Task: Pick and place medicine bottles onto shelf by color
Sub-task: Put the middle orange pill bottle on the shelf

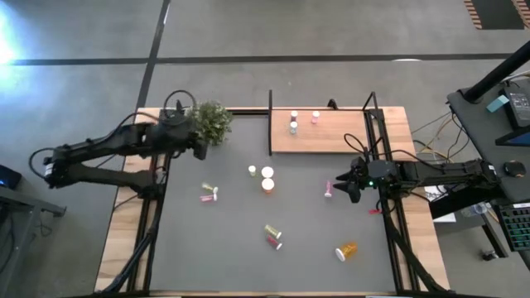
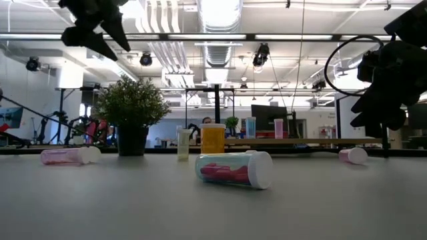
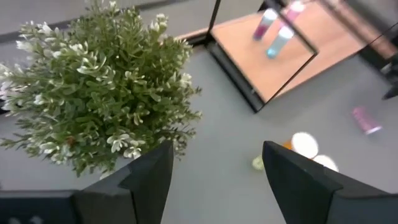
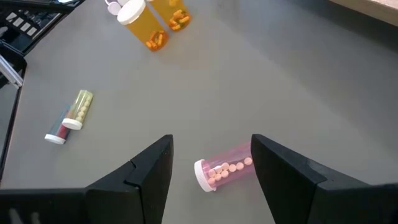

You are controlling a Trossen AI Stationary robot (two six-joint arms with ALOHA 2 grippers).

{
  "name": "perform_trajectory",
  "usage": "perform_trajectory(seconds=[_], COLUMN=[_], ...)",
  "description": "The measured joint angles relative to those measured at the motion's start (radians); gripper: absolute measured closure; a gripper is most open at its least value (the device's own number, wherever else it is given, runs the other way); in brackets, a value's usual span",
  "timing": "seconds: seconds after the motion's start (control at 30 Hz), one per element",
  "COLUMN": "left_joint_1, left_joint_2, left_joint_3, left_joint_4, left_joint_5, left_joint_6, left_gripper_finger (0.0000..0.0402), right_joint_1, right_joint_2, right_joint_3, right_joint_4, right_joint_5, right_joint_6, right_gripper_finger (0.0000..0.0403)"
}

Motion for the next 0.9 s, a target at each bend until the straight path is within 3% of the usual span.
perform_trajectory(seconds=[0.33, 0.9], left_joint_1=[0.0, 0.0], left_joint_2=[-0.221, -0.373], left_joint_3=[-0.235, -0.497], left_joint_4=[0.28, 0.645], left_joint_5=[-0.002, 0.063], left_joint_6=[0.049, 0.049], left_gripper_finger=[0.0171, 0.0171], right_joint_1=[0.0, 0.0], right_joint_2=[0.0, 0.0], right_joint_3=[0.0, 0.0], right_joint_4=[0.0, 0.0], right_joint_5=[0.0, 0.0], right_joint_6=[0.0, 0.0], right_gripper_finger=[0.0197, 0.0197])
